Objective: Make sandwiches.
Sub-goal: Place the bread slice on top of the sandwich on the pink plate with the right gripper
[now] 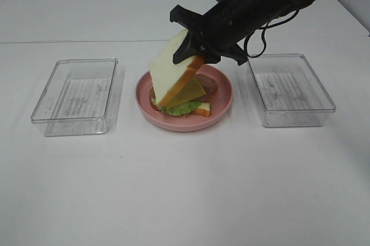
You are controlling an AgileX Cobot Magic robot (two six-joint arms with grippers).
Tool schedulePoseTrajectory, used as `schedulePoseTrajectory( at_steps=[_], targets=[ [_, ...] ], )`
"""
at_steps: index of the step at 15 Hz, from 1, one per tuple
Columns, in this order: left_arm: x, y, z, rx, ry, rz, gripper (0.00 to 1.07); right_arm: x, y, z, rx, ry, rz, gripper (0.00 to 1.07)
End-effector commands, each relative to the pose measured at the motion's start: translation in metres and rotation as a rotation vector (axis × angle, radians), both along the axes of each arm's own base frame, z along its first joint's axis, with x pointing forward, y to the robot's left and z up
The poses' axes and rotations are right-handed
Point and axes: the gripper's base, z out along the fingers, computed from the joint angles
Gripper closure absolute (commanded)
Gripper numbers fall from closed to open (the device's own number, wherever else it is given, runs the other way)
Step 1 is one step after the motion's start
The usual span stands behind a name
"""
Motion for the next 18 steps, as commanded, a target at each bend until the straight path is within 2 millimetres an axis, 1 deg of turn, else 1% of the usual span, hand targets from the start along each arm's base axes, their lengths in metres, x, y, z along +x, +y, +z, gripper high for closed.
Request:
schedulePoseTrajectory(
  at_steps=[1,5,7,9,10,12,13,14,15,17,18],
  targets=[
    [-0.002,0.0,0.0,-0.005,-0.017,-0.001,0.28,0.005,0.001,-0.016,-0.021,-0.011,-0.01,1.07],
    [-0.002,0.0,0.0,-0.005,-0.017,-0.001,0.28,0.009,0.004,-0.031,0.01,0.001,-0.013,1.07],
    [-0.002,0.0,0.0,-0.005,-0.017,-0.001,0.28,0.011,0.004,-0.037,-0.006,-0.023,-0.013,1.07],
    [-0.002,0.0,0.0,-0.005,-0.017,-0.001,0.28,0.013,0.002,-0.038,-0.036,-0.049,-0.005,1.07],
    [-0.002,0.0,0.0,-0.005,-0.017,-0.001,0.28,0.013,0.001,-0.039,-0.06,-0.058,0.012,1.05],
    [-0.002,0.0,0.0,-0.005,-0.017,-0.001,0.28,0.012,-0.002,-0.041,-0.104,-0.065,0.031,0.65],
    [-0.002,0.0,0.0,-0.005,-0.017,-0.001,0.28,0.012,-0.003,-0.042,-0.111,-0.066,0.032,0.56],
    [-0.002,0.0,0.0,-0.005,-0.017,-0.001,0.28,0.012,-0.003,-0.042,-0.12,-0.068,0.031,0.38],
    [-0.002,0.0,0.0,-0.005,-0.017,-0.001,0.28,0.012,-0.005,-0.043,-0.145,-0.076,0.049,0.27],
    [-0.002,0.0,0.0,-0.005,-0.017,-0.001,0.28,0.011,-0.006,-0.042,-0.177,-0.089,0.078,0.27],
    [-0.002,0.0,0.0,-0.005,-0.017,-0.001,0.28,0.011,-0.007,-0.039,-0.195,-0.103,0.096,0.27]
  ],
)
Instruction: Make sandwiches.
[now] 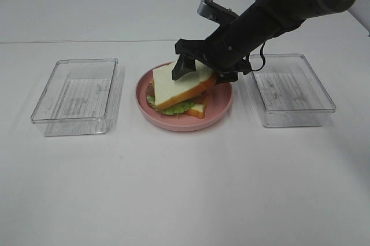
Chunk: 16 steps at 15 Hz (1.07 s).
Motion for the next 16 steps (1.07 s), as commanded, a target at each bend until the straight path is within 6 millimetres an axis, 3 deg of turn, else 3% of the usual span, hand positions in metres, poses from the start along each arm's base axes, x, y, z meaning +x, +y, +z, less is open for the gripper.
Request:
schedulePoseTrajectory(
  at_steps=[1,7,11,14,15,16],
  targets=[
    [-0.002,0.0,0.0,-0.005,-0.017,-0.001,0.28,-0.001,-0.002,0.011,-0.044,-0.041,0.043,0.27],
    [-0.002,0.0,0.0,-0.005,-0.017,-0.001,0.28,-0.006,-0.019,0.047,-0.234,-0.142,0.09,0.27],
    [-0.002,0.0,0.0,-0.005,-0.017,-0.001,0.28,-0.021,-0.028,0.075,-0.293,-0.09,0.106,0.27],
    [-0.002,0.0,0.0,-0.005,-0.017,-0.001,0.28,-0.047,-0.045,0.11,-0.401,-0.004,0.128,0.27],
    [-0.002,0.0,0.0,-0.005,-0.017,-0.001,0.28,-0.065,-0.055,0.146,-0.419,-0.015,0.088,0.27],
    [-0.002,0.0,0.0,-0.005,-0.017,-0.001,0.28,-0.071,-0.057,0.156,-0.416,-0.026,0.087,0.27]
  ],
)
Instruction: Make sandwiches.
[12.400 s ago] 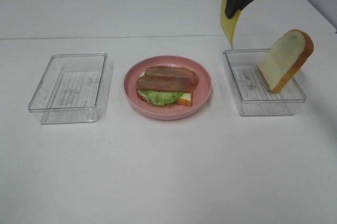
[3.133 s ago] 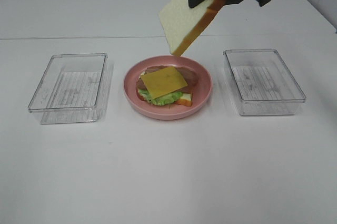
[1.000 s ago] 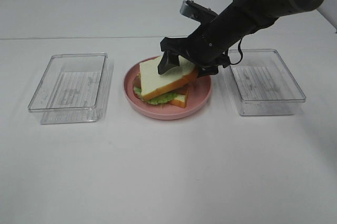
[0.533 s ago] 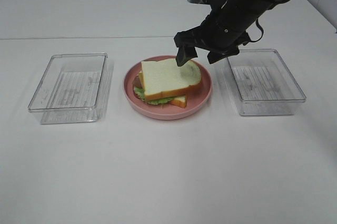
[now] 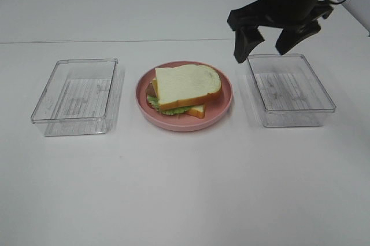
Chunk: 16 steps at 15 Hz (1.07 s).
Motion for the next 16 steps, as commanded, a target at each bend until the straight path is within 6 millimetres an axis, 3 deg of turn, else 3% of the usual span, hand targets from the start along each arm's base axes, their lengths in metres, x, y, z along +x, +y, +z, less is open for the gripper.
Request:
schedulePoseTrajectory(
  at_steps=[1,2,3,6,7,10,11,15,16],
  targets=[
    [-0.002,0.0,0.0,-0.005,-0.017,-0.001,0.28,-0.026,-0.011,0.043,-0.001,-0.034,-0.014,0.27],
    [-0.002,0.0,0.0,-0.005,-0.017,-0.001,0.28,-0.033,-0.014,0.052,-0.004,-0.039,-0.015,0.27],
    [-0.002,0.0,0.0,-0.005,-0.017,-0.001,0.28,-0.061,-0.029,0.077,-0.021,-0.074,-0.058,0.27],
    [-0.002,0.0,0.0,-0.005,-0.017,-0.001,0.28,-0.094,-0.046,0.084,-0.052,-0.102,-0.094,0.27],
    [-0.002,0.0,0.0,-0.005,-0.017,-0.001,0.28,-0.131,-0.064,0.082,-0.071,-0.119,-0.135,0.27],
    [-0.002,0.0,0.0,-0.005,-0.017,-0.001,0.28,-0.177,-0.082,0.066,-0.069,-0.118,-0.175,0.27],
    [-0.002,0.0,0.0,-0.005,-0.017,-0.001,0.28,-0.204,-0.093,0.057,-0.058,-0.129,-0.192,0.27],
    [-0.002,0.0,0.0,-0.005,-0.017,-0.001,0.28,-0.253,-0.121,0.037,-0.049,-0.152,-0.291,0.27],
    [-0.002,0.0,0.0,-0.005,-0.017,-0.001,0.28,-0.284,-0.137,0.031,-0.054,-0.203,-0.354,0.27]
  ],
)
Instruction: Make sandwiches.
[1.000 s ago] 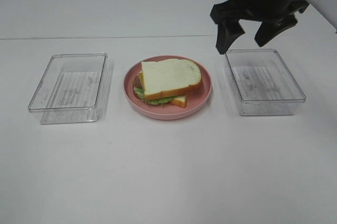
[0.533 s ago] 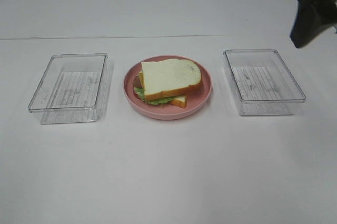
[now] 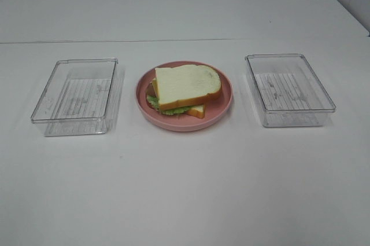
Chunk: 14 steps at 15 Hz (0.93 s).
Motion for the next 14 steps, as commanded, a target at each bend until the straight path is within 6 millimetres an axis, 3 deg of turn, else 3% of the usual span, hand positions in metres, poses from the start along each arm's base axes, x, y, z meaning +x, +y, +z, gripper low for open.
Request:
schedulePoseTrajectory(
  at_steps=[1,4,7,9,12,14],
  targets=[
    [-0.002,0.0,0.0,-0.005,-0.017,-0.001,0.28,-0.027,-0.011,-0.004,-0.004,-0.05,-0.048,0.27],
    [-0.002,0.0,0.0,-0.005,-0.017,-0.001,0.28,-0.078,-0.019,-0.003,0.058,-0.255,-0.082,0.27],
    [-0.002,0.0,0.0,-0.005,-0.017,-0.001,0.28,-0.111,-0.024,-0.017,0.083,-0.403,-0.09,0.27],
    [-0.002,0.0,0.0,-0.005,-0.017,-0.001,0.28,-0.122,-0.023,-0.025,0.066,-0.463,-0.102,0.27],
    [-0.001,0.0,0.0,-0.007,-0.014,-0.001,0.28,-0.115,-0.014,-0.037,0.038,-0.433,-0.075,0.27],
    [-0.001,0.0,0.0,-0.007,-0.014,-0.001,0.28,-0.108,-0.012,-0.036,0.043,-0.502,-0.037,0.27]
  ],
)
